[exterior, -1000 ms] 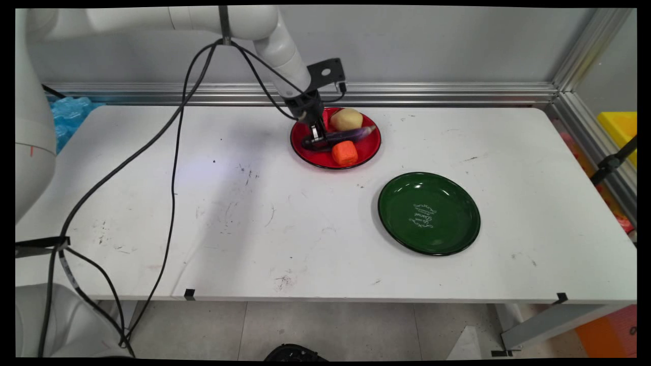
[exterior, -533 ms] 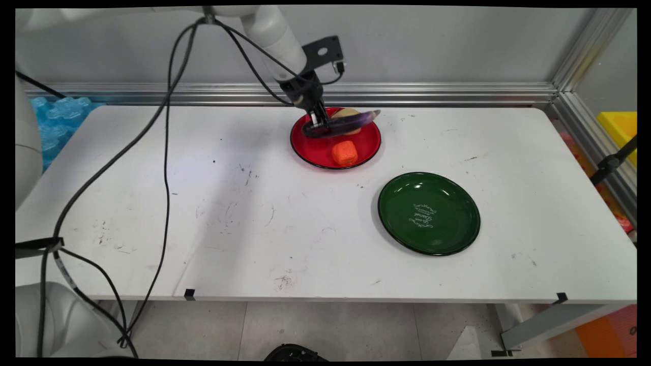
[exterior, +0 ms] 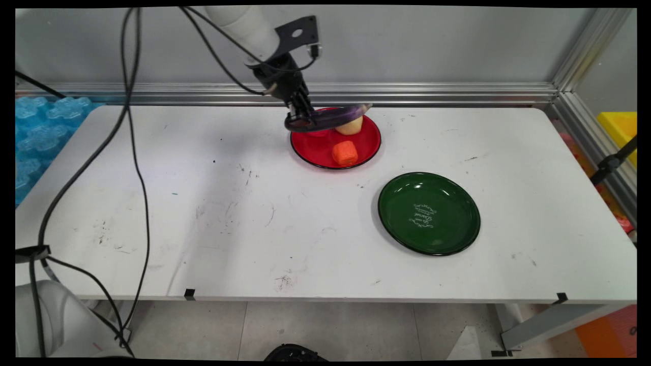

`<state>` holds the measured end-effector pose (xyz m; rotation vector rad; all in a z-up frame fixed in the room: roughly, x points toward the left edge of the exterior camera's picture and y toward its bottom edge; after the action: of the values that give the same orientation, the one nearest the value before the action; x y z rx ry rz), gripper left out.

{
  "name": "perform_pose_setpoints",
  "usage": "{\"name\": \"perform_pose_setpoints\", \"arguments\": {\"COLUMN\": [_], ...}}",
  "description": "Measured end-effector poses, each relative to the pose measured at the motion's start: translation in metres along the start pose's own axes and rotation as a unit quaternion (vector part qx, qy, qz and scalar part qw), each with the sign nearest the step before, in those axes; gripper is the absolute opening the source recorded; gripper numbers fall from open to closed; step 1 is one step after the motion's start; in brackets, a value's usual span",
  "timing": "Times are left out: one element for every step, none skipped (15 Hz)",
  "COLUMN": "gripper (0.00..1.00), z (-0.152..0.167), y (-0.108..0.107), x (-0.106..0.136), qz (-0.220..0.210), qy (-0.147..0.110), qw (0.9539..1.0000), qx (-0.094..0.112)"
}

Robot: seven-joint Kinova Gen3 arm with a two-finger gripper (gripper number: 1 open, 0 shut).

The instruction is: Place the picked object on the table

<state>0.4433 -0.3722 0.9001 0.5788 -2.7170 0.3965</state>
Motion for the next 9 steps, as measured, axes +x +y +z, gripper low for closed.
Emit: {"name": "perform_pose_setpoints", "arguments": {"gripper": [0.00,0.00,0.00,0.00,0.00,0.00,0.00,0.00,0.00], "z": [-0.008,-0.015,-0.021,-0.027,-0.032,-0.036,-0.037,-0.040,-0.040], "y": [0.005,0.012,0.017,0.024,0.031,0.037,0.041,0.050,0.056], "x": [-0.004,-0.008,-0.011,-0.014,-0.017,-0.019,-0.020,-0.023,-0.024], "qz": [0.007,0.015,0.022,0.030,0.036,0.041,0.043,0.047,0.049], "qy": [0.003,0.006,0.009,0.011,0.013,0.013,0.013,0.013,0.013], "qw": [1.0000,0.9998,0.9996,0.9992,0.9988,0.9985,0.9982,0.9978,0.9975], "qx": [-0.006,-0.012,-0.018,-0.025,-0.030,-0.036,-0.039,-0.045,-0.049]}}
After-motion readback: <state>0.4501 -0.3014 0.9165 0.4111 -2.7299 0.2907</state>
